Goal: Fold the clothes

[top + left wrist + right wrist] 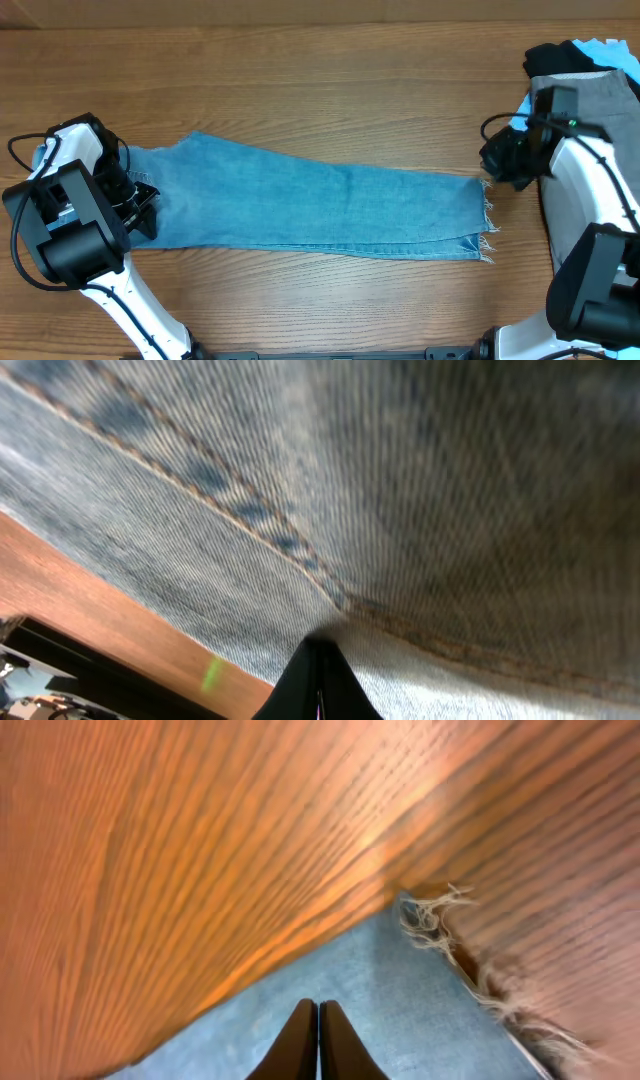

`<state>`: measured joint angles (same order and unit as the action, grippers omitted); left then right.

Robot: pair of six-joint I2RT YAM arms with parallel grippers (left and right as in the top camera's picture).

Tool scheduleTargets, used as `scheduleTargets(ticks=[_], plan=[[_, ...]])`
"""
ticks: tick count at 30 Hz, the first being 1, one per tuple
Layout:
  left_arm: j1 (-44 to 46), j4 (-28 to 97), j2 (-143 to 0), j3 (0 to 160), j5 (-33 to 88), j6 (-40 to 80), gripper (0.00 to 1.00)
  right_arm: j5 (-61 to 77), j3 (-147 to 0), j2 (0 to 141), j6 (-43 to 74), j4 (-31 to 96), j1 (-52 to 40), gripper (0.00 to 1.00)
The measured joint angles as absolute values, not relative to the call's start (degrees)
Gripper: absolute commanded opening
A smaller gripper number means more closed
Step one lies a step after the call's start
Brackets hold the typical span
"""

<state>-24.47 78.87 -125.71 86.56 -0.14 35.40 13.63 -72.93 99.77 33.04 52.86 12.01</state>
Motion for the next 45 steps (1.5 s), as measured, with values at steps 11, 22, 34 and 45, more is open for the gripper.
scheduleTargets(ticks=[11,22,34,45], plan=[[-24.5,75.9,-101.8,85.6,-2.4,34.7,0.98,8.3,-82.9,86.3,31.2,68.4,11.1,1.0],[-24.5,76.5,-91.6,85.6,-2.4,34.3,1.0,7.4,-77.7,78.1,28.2,78.4,11.1,1.0],[-24.5,78.9,-91.6,85.6,-1.9,34.3,1.0,7.0,-63.3,84.9,22.4,61.7,11.3,1.0],[-24.5,80.2,-91.6,85.6,-1.9,34.3,1.0,7.0,-63.2,97.1,16.7,61.2,11.2,1.0]])
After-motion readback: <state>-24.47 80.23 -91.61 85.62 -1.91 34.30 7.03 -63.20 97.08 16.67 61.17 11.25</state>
